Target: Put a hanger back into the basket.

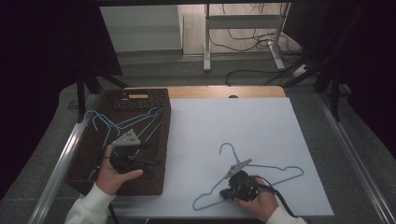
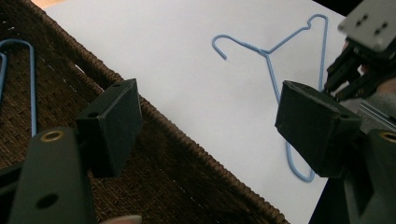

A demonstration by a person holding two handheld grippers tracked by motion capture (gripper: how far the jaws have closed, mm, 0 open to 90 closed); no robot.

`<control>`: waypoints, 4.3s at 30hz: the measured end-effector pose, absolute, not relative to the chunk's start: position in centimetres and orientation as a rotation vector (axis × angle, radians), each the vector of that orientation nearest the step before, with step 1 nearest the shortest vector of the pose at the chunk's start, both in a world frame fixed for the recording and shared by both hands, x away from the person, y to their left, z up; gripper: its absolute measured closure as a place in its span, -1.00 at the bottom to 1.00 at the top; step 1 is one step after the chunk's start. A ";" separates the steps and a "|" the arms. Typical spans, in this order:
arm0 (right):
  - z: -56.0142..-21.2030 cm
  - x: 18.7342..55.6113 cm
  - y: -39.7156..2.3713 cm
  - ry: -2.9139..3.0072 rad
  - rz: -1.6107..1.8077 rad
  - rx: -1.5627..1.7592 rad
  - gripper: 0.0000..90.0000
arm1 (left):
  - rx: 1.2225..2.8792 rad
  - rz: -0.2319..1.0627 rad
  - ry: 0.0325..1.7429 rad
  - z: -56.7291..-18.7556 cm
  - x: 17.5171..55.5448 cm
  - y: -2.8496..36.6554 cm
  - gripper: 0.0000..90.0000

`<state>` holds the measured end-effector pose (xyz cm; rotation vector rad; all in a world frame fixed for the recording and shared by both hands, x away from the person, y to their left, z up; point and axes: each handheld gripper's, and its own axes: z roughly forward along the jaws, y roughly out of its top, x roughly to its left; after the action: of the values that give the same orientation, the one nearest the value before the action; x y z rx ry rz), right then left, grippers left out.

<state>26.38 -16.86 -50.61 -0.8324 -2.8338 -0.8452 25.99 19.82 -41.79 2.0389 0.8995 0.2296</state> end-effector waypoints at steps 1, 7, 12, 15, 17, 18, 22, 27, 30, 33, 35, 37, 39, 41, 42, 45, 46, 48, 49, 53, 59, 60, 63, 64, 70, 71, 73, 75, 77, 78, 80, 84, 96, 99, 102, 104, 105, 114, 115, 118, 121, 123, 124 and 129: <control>-50.2 26.7 -17.3 -2.833 -0.877 -0.858 0.98 | 2.038 0.230 0.899 -41.8 26.0 19.8 -0.50; -48.0 29.9 -20.3 -2.823 -1.022 -1.167 0.92 | 2.038 0.232 0.898 -41.7 26.0 19.8 -0.50; -48.4 32.9 -21.4 -2.820 -0.997 -1.357 0.61 | 2.040 0.233 0.890 -41.6 26.0 19.7 -0.51; -49.1 34.2 -21.0 -2.802 -0.956 -1.430 0.40 | 2.041 0.233 0.887 -41.6 26.0 19.6 -0.50; -49.5 34.8 -20.5 -2.817 -0.931 -1.450 0.35 | 2.042 0.233 0.886 -41.6 26.0 19.7 -0.50; -49.6 35.0 -20.3 -2.824 -0.916 -1.457 0.35 | 2.041 0.233 0.886 -41.6 26.0 19.7 -0.50; -50.3 35.7 -19.2 -2.889 -0.838 -1.487 0.37 | 2.036 0.232 0.889 -41.6 25.9 19.7 -0.50; -50.6 35.8 -18.0 -2.977 -0.750 -1.450 0.64 | 2.037 0.238 0.871 -41.6 25.9 19.7 -0.51; -50.5 35.7 -17.6 -2.964 -0.725 -1.461 0.80 | 2.039 0.241 0.868 -41.5 25.8 19.6 -0.51; -50.5 36.0 -17.8 -2.920 -0.728 -1.497 0.84 | 2.036 0.245 0.866 -41.5 25.7 19.6 -0.51; -50.5 36.1 -17.9 -2.896 -0.741 -1.509 0.85 | 2.037 0.247 0.864 -41.4 25.7 19.6 -0.51; -50.5 36.2 -18.2 -2.871 -0.758 -1.521 0.87 | 2.040 0.248 0.861 -41.4 25.6 19.4 -0.50; -50.5 36.1 -18.3 -2.866 -0.776 -1.534 0.89 | 2.042 0.247 0.855 -41.4 25.6 19.2 -0.50; -50.5 36.1 -18.4 -2.872 -0.785 -1.538 0.89 | 2.044 0.247 0.846 -41.3 25.5 18.8 -0.50; -50.4 36.1 -18.5 -2.875 -0.794 -1.537 0.89 | 2.047 0.247 0.843 -41.2 25.5 18.6 -0.50; -50.0 35.8 -18.5 -2.883 -0.828 -1.534 0.89 | 2.055 0.240 0.833 -41.0 25.4 17.5 -0.50; -49.8 35.7 -18.5 -2.886 -0.841 -1.534 0.89 | 2.062 0.237 0.832 -41.0 25.4 17.0 -0.50; -49.4 35.5 -18.6 -2.887 -0.879 -1.540 0.89 | 2.081 0.226 0.823 -41.0 25.4 15.9 -0.50; -49.2 35.4 -18.7 -2.890 -0.899 -1.538 0.89 | 2.092 0.218 0.817 -41.0 25.5 15.2 -0.50; -48.4 35.0 -19.1 -2.889 -0.953 -1.548 0.89 | 2.118 0.169 0.830 -41.5 25.9 12.9 -0.49; -48.1 34.8 -19.3 -2.893 -0.988 -1.545 0.89 | 2.183 0.077 0.845 -42.9 26.4 9.4 -0.47; -48.0 34.7 -19.3 -2.893 -0.994 -1.544 0.89 | 2.195 0.077 0.843 -43.1 26.4 8.8 -0.47; -47.9 34.6 -19.3 -2.895 -1.001 -1.548 0.89 | 2.217 0.081 0.856 -44.1 26.6 7.0 -0.47; -47.9 34.6 -19.3 -2.893 -1.005 -1.549 0.89 | 2.220 0.075 0.856 -44.4 26.6 6.7 -0.46; -47.7 34.5 -19.5 -2.888 -1.019 -1.556 0.89 | 2.268 0.045 0.847 -46.5 27.1 3.9 -0.43; -47.7 34.5 -19.5 -2.885 -1.024 -1.555 0.89 | 2.272 0.042 0.848 -46.9 27.3 3.4 -0.41; -47.7 34.5 -19.5 -2.886 -1.027 -1.553 0.89 | 2.277 0.029 0.846 -47.4 27.5 2.9 -0.39; -47.6 34.4 -19.6 -2.885 -1.033 -1.553 0.89 | 2.284 -0.003 0.844 -47.9 27.6 2.3 -0.39; -47.6 34.4 -19.6 -2.883 -1.040 -1.554 0.89 | 2.285 -0.034 0.843 -48.3 27.8 1.9 -0.39; -47.5 34.4 -19.6 -2.884 -1.042 -1.553 0.89 | 2.291 -0.049 0.839 -48.5 27.9 1.7 -0.39; -47.5 34.3 -19.6 -2.882 -1.047 -1.555 0.89 | 2.292 -0.064 0.844 -48.9 28.0 1.3 -0.39; -47.4 34.3 -19.7 -2.875 -1.057 -1.562 0.89 | 2.269 -0.109 0.858 -49.8 28.4 0.4 -0.34; -46.9 34.1 -20.0 -2.858 -1.100 -1.573 0.89 | 2.285 -0.197 0.841 -51.5 29.3 -1.7 0.79; -46.6 34.0 -20.3 -2.839 -1.142 -1.572 0.88 | 2.272 -0.189 0.853 -51.2 29.4 -1.4 0.83; -46.1 33.9 -21.0 -2.784 -1.219 -1.556 0.61 | 2.213 -0.211 0.878 -50.7 29.5 -0.8 0.92; -45.9 33.8 -21.5 -2.740 -1.274 -1.546 0.40 | 2.180 -0.217 0.876 -50.0 29.5 -0.2 0.92; -45.8 33.6 -21.7 -2.718 -1.305 -1.532 0.30 | 2.164 -0.217 0.879 -49.7 29.5 0.0 0.92; -44.7 31.6 -24.5 -2.643 -1.503 -1.378 -0.32 | 2.096 -0.204 0.860 -46.8 28.9 2.6 0.93; -44.7 31.3 -24.8 -2.647 -1.517 -1.369 -0.35 | 2.100 -0.188 0.850 -46.4 28.7 2.7 0.93; -44.6 30.4 -25.7 -2.637 -1.574 -1.346 -0.40 | 2.099 -0.163 0.828 -45.5 28.3 3.3 0.93; -44.4 29.4 -26.5 -2.634 -1.631 -1.320 -0.43 | 2.085 -0.146 0.819 -44.5 28.0 3.8 0.93; -44.3 28.9 -27.0 -2.638 -1.668 -1.303 -0.43 | 2.091 -0.124 0.803 -43.9 27.9 4.1 0.93; -44.3 28.7 -27.2 -2.643 -1.679 -1.295 -0.44 | 2.091 -0.105 0.798 -43.5 27.8 4.2 0.93; -44.4 28.0 -28.1 -2.662 -1.681 -1.313 -0.58 | 2.082 -0.035 0.789 -42.0 27.5 5.2 0.93</control>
<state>28.01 -28.10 -44.43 -1.3126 -2.6615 -1.6815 27.49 5.15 -42.05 2.0820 0.7891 -0.0350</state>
